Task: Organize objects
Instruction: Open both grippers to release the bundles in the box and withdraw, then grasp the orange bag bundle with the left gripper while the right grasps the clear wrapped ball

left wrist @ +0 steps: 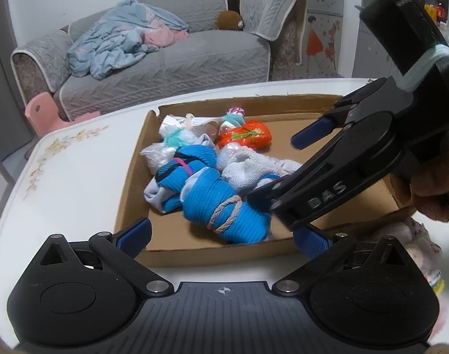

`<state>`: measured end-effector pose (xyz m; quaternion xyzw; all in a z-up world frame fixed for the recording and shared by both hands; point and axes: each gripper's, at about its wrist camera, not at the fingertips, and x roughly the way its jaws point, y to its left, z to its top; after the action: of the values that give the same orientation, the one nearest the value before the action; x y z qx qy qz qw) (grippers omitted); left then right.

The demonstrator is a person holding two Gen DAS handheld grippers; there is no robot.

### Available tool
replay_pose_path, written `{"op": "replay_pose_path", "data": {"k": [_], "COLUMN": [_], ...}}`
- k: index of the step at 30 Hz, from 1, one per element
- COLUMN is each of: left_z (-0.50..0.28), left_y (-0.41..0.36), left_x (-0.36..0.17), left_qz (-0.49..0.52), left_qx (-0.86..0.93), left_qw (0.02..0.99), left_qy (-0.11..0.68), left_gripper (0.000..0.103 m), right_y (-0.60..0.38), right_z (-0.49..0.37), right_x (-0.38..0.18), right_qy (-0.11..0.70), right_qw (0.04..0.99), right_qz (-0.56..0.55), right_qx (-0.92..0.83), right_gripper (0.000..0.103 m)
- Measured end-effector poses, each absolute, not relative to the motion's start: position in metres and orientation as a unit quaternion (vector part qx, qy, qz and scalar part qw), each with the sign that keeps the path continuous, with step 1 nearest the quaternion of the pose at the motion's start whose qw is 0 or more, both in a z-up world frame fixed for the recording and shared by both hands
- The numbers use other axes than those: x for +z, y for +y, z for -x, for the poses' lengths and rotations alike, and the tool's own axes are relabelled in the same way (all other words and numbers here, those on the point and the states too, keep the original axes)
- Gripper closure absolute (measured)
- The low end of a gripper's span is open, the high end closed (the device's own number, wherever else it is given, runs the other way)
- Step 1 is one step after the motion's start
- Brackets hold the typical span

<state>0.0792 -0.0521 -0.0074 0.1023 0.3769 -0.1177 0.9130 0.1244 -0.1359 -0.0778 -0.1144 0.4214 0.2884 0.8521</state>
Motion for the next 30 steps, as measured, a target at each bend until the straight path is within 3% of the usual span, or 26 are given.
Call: {"op": "replay_pose_path", "data": {"k": [9,18,27,30], "left_z": [-0.072,-0.009,0.054,0.063], "left_y": [-0.03,-0.017,-0.029,-0.041], "left_x": [-0.003,0.003,-0.02,-0.032], "left_qz": [-0.088,-0.096,-0.11,-0.133], "left_qx": [-0.113,-0.153,-0.217,-0.248], "left_qw": [0.912,0.917,0.903,0.891], "left_qy": [0.384,0.355,0.355,0.357], "left_gripper": [0.001,0.0,0.0,0.0], "right_y": [-0.143,-0.184,-0.212,-0.208], "right_z": [-0.102,-0.022,0.084,0.106], "right_x": [-0.052,-0.034,-0.051,-0.066], "right_qy": [0.401,0.368,0.324,0.314], "right_qw": [0.86,0.875,0.892,0.892], "right_qz": [0.112,0.101,0.07,0.067], "right_qx": [0.294,0.297,0.308,0.318], "right_gripper": [0.011,0.009,0.009,0.014]}}
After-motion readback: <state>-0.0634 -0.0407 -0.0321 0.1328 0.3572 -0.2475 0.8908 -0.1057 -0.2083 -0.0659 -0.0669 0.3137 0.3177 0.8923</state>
